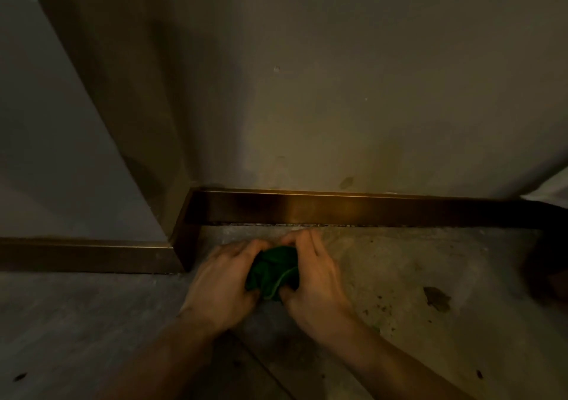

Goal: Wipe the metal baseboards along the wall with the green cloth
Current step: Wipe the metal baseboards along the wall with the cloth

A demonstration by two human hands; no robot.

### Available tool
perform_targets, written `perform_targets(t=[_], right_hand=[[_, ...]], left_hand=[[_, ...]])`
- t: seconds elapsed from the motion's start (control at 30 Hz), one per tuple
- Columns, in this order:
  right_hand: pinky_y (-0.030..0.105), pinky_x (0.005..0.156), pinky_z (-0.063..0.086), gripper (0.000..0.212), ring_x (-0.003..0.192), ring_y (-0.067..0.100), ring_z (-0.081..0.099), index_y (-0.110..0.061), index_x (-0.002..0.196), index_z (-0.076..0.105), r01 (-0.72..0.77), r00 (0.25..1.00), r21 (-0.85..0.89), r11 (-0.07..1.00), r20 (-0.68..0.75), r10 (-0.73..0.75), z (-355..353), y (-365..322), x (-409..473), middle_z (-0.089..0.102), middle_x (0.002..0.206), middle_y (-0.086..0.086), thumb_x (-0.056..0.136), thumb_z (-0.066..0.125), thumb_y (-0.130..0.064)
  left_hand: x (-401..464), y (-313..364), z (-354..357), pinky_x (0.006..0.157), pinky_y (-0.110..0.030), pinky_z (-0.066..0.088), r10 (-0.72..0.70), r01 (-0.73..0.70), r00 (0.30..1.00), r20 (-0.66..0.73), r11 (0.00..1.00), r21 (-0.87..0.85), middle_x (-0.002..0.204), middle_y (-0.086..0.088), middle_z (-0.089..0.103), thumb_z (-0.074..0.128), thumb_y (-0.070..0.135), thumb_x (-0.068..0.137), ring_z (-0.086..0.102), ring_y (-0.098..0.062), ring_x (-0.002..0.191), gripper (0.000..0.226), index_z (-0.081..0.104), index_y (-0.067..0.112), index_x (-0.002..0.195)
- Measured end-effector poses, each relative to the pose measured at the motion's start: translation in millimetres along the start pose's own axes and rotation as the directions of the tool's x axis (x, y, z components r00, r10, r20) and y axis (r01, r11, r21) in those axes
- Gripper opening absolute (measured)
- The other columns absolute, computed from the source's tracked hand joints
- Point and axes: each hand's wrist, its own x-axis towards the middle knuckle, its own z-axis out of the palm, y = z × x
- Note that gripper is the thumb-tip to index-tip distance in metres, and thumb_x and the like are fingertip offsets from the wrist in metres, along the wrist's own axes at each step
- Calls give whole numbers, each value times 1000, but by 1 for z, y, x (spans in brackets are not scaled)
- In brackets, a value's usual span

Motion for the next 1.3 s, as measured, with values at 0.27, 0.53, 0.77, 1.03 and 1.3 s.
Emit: perform_targets(t=[0.27, 0.53, 0.77, 1.03, 1.3], right_hand=[[33, 90, 51, 72, 116, 11, 43, -30, 125, 39, 175, 980, -101, 979, 109, -164, 0, 1, -17, 35, 130, -7, 67, 81, -19], [41, 73, 55, 71, 109, 27, 51, -23, 135, 37, 305, 945, -290, 907, 207, -252, -17, -8, -5, 43, 129, 3, 75, 69, -3], [42, 69, 52, 67, 105, 29, 50, -23, 127, 40, 316, 940, -379, 870, 247, -234, -19, -18, 6, 46, 122, 4, 72, 72, -3], [43, 67, 51, 65, 98, 27, 50, -21, 129, 42, 338, 935, -382, 860, 242, -260, -24, -31, 7, 48, 119, 6, 73, 71, -5], [45, 70, 52, 66, 99, 26, 49, -24, 132, 41, 361, 925, -384, 850, 267, -271, -21, -45, 13, 48, 120, 4, 76, 70, -4]], left_hand=[[-12, 5, -22, 86, -32, 43, -9, 8, 998, -66, 1000, -8, 105, 12, 68, 76, 28, 72, 61, -13, 100, 50, 52, 41, 114], [-12, 12, -41, 80, -36, 42, -35, 46, 994, -103, 993, 111, 103, 8, 69, 77, 31, 70, 62, -20, 99, 47, 55, 38, 111], [-12, 21, -45, 81, -38, 43, -82, 102, 991, -109, 976, 194, 109, 3, 68, 73, 39, 77, 62, -25, 104, 46, 50, 34, 116], [-17, 28, -57, 81, -40, 44, -119, 144, 986, -120, 961, 234, 105, 0, 66, 67, 43, 81, 61, -29, 101, 42, 48, 31, 116], [-23, 15, -68, 68, -37, 38, -106, 130, 989, -108, 960, 248, 105, 3, 62, 69, 47, 81, 62, -26, 101, 47, 43, 34, 118]])
